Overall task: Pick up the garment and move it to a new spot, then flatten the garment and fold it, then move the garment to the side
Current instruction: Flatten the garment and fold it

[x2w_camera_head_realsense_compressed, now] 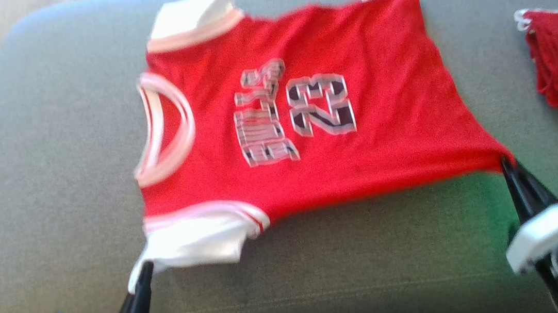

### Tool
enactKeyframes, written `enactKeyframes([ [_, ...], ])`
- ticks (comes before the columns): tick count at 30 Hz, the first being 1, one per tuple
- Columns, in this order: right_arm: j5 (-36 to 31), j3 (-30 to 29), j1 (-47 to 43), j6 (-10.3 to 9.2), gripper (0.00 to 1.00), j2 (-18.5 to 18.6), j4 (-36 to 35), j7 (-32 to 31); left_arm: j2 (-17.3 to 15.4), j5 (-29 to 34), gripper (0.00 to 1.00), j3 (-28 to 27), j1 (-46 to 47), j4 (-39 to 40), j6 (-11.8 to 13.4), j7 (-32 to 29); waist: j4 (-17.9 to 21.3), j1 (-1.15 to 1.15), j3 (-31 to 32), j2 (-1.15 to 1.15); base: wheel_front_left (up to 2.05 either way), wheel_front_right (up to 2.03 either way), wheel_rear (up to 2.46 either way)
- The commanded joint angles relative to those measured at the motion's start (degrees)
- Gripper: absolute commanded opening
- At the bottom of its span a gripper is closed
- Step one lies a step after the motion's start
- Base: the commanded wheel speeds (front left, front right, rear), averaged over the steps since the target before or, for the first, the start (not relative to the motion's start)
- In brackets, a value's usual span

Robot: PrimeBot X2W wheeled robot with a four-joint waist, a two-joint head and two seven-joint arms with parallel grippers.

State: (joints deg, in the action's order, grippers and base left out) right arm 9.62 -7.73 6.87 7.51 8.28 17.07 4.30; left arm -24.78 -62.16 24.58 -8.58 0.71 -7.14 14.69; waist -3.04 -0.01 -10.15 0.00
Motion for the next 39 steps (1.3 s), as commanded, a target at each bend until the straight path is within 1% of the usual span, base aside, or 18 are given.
enactKeyframes([
  [1, -0.52, -0.16, -1.55, -0.02, 0.0, -0.04, -4.32, -0.94, -0.76, 0.24, 0.0, -2.8, 0.66, 2.12, -0.35, 0.3, -0.35, 0.01, 2.22, 0.0, 0.0, 0.0, 0.0],
  [6, -1.35, -2.74, -10.66, -0.02, 0.0, -2.12, -14.19, -5.36, -0.93, -0.65, 0.0, -2.24, -4.16, 4.58, -0.26, -0.01, -1.23, 0.01, 3.98, 0.0, 0.0, 0.0, 0.0],
  [8, -1.88, -3.44, -13.24, -0.02, 0.0, -2.57, -17.52, -6.98, -1.2, -1.38, 0.0, -2.05, -5.61, 6.06, 0.17, -0.63, -1.39, 0.01, 4.39, 0.0, 0.0, 0.0, 0.0],
  [12, -2.0, -3.65, -14.77, -0.02, 0.0, -3.2, -21.33, -9.3, -1.36, -2.89, 0.0, -2.06, -6.28, 8.63, 1.41, -2.16, -1.23, 0.01, 4.69, 0.0, 0.0, 0.0, 0.0],
  [14, -2.4, -3.18, -13.75, -0.02, 0.0, -3.2, -21.96, -9.93, -0.63, -3.95, 0.0, -1.91, -3.53, 9.28, 2.22, -3.89, -1.48, 0.01, 4.51, 0.0, 0.0, 0.0, 0.0],
  [18, -2.95, -2.47, -11.09, -0.02, 0.0, -1.86, -20.35, -10.48, 1.19, -4.79, 0.0, -1.44, 2.67, 8.39, 2.51, -5.98, -1.74, 0.01, 3.56, 0.0, 0.0, 0.0, 0.0],
  [23, -3.06, -3.16, -4.78, -0.02, 0.0, -0.52, -16.4, -10.46, 3.94, -4.33, 0.0, -0.91, 12.89, 3.49, 2.27, -7.59, -2.06, 0.01, 0.5, 0.0, 0.0, 0.0, 0.0],
  [24, -3.06, -3.16, -4.78, -0.02, 0.0, -0.52, -16.4, -10.46, 3.94, -4.33, 0.0, -0.91, 12.89, 3.49, 2.27, -7.59, -2.06, 0.01, 0.5, 0.0, 0.0, 0.0, 0.0],
  [30, -3.46, -2.28, 5.11, -0.02, 0.0, 1.03, -11.07, -10.1, 5.68, -2.75, 0.0, -0.19, 25.26, -4.99, 0.81, -8.39, -1.84, 0.01, -4.6, 0.0, 0.0, 0.0, 0.0],
  [34, -4.27, -1.67, 10.69, -0.02, 0.0, 1.8, -7.35, -9.44, 6.3, -1.42, 0.0, 0.96, 31.79, -9.75, 0.0, -7.42, -1.82, 0.01, -7.37, 0.0, 0.0, 0.0, 0.0],
  [38, -5.09, -0.63, 14.76, -0.02, 0.0, 2.26, -3.84, -8.68, 6.44, -0.13, 0.0, 2.95, 36.55, -13.8, -0.28, -6.07, -1.81, 0.01, -9.74, 0.0, 0.0, 0.0, 0.0],
  [39, -5.22, -0.42, 15.57, -0.02, 0.11, 2.21, -3.04, -8.28, 6.48, -0.11, 0.0, 3.61, 37.46, -14.46, -0.3, -5.64, -1.76, 0.01, -10.14, 0.0, 0.0, 0.0, 0.0],
])
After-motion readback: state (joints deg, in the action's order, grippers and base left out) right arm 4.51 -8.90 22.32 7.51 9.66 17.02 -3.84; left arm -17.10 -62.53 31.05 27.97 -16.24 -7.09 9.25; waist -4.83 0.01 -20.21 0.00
